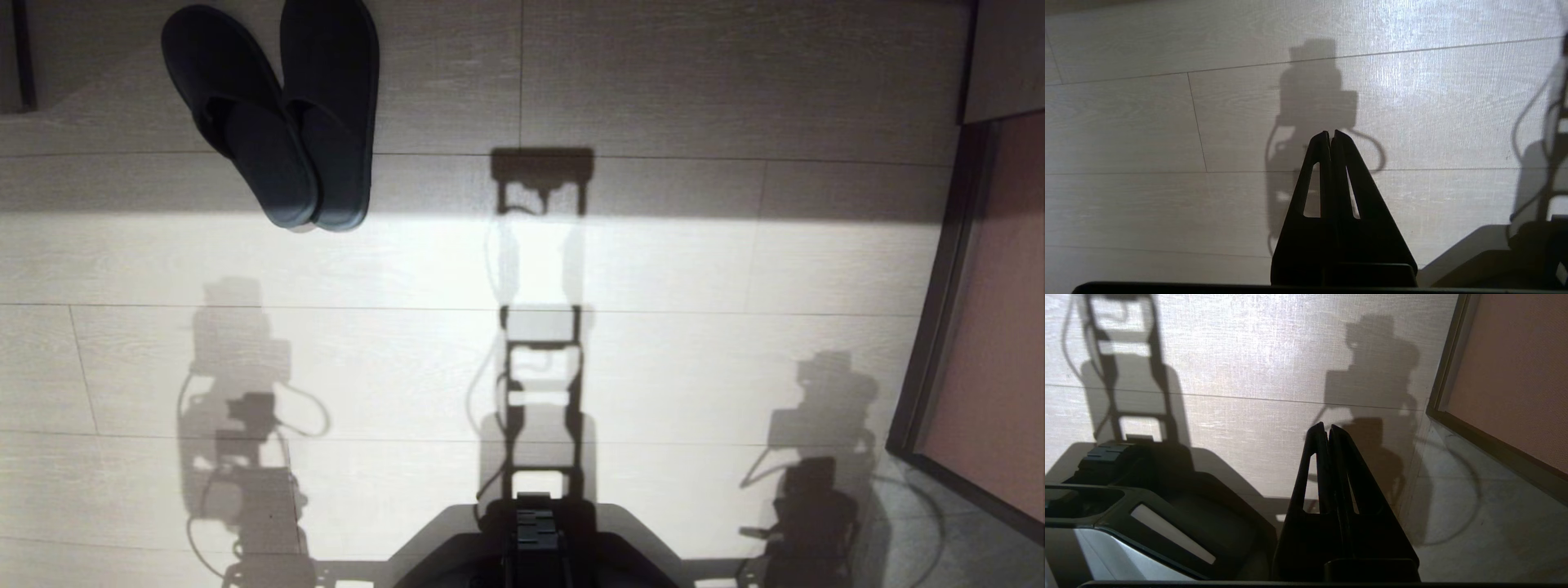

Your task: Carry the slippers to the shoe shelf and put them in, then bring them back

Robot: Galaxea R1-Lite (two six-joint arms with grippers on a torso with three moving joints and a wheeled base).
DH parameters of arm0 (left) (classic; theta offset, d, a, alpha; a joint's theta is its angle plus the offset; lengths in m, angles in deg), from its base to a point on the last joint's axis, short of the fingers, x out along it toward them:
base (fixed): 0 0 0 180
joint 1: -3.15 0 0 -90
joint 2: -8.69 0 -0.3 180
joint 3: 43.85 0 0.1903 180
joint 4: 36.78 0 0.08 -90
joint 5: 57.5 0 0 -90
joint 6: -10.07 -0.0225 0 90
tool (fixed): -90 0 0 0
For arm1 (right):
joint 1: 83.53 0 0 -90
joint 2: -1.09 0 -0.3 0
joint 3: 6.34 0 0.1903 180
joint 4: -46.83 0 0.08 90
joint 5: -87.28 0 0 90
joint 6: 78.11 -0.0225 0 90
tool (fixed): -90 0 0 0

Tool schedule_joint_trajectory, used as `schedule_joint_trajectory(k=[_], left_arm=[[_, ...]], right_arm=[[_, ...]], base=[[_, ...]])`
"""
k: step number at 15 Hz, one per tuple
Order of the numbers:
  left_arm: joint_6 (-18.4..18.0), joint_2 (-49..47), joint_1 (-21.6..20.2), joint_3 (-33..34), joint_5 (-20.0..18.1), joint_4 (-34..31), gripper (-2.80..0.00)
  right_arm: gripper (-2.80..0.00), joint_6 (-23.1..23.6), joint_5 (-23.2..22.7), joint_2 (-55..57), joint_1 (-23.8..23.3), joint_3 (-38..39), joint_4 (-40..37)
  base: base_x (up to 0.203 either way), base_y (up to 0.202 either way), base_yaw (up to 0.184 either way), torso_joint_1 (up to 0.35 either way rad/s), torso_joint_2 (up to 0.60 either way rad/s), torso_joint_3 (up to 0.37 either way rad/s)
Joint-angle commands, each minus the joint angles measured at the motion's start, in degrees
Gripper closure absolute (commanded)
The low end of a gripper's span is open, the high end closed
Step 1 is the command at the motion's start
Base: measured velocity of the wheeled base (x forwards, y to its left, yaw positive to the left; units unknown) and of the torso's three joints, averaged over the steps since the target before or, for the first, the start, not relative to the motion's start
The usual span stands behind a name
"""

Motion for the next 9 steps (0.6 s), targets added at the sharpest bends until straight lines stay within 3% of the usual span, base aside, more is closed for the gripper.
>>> schedule_joint_trajectory(k=[1, 4, 7, 9], left_arm=[[-1.6, 6.1, -0.6, 5.3, -0.2, 0.7, 0.00], [-2.7, 9.5, 0.0, 6.1, -0.5, -3.0, 0.00], [-2.9, 17.5, 0.6, 6.1, -0.6, -11.5, 0.00], [-3.4, 20.3, 0.8, 6.1, -3.4, -17.7, 0.00]], right_arm=[[0.00, 0.1, 0.0, -0.1, 0.0, 0.0, 0.0], [0.00, 0.0, 0.0, -0.1, 0.0, 0.0, 0.0], [0.00, 0.0, 0.0, -0.1, 0.0, 0.0, 0.0], [0.00, 0.0, 0.0, -0.1, 0.0, 0.0, 0.0]], base=[[0.000, 0.000, 0.000, 0.000, 0.00, 0.000], [0.000, 0.000, 0.000, 0.000, 0.00, 0.000], [0.000, 0.000, 0.000, 0.000, 0.00, 0.000], [0.000, 0.000, 0.000, 0.000, 0.00, 0.000]])
